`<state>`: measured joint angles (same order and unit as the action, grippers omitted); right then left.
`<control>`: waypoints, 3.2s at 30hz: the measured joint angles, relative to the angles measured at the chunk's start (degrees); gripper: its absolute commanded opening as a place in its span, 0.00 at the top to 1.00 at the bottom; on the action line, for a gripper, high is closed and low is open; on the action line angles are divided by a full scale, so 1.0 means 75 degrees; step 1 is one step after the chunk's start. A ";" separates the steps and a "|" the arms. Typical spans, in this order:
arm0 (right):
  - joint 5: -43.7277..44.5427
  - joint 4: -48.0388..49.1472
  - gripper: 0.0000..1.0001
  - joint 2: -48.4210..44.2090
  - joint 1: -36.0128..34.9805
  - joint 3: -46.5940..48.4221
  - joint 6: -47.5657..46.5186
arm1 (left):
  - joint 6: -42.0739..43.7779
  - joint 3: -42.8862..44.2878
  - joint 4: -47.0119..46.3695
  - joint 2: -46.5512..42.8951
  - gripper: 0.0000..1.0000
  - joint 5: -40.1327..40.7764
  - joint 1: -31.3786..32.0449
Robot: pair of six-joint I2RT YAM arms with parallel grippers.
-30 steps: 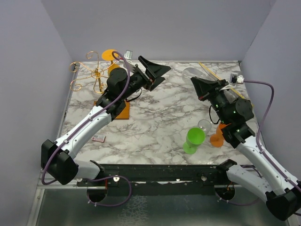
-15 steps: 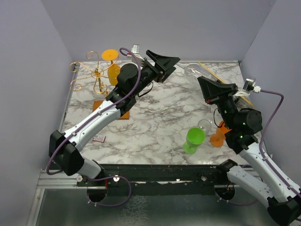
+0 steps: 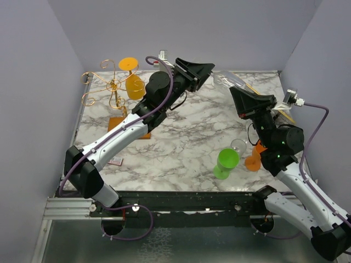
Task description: Place the wine glass upside down on the wine glass rack
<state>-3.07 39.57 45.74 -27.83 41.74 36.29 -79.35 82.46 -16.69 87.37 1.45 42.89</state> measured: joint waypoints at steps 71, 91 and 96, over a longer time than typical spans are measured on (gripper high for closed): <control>-0.0603 -0.4785 0.57 0.1888 0.0006 0.3459 0.2958 | 1.1409 -0.0032 -0.0291 0.0163 1.00 -0.3136 -0.0108; -0.0143 -0.5126 0.99 0.1664 -0.0026 0.2938 0.4689 | 1.2015 -0.1177 -0.1061 -0.0679 0.57 -0.3413 -0.0117; -0.0140 -0.5126 0.99 0.1460 -0.0026 0.2906 0.4945 | 1.2050 -0.1183 -0.1163 -0.0679 0.61 -0.3518 -0.0117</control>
<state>-4.12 1.13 56.69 -28.03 63.53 73.38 11.03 73.58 -25.41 82.28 -24.93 42.02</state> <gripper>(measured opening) 0.030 0.419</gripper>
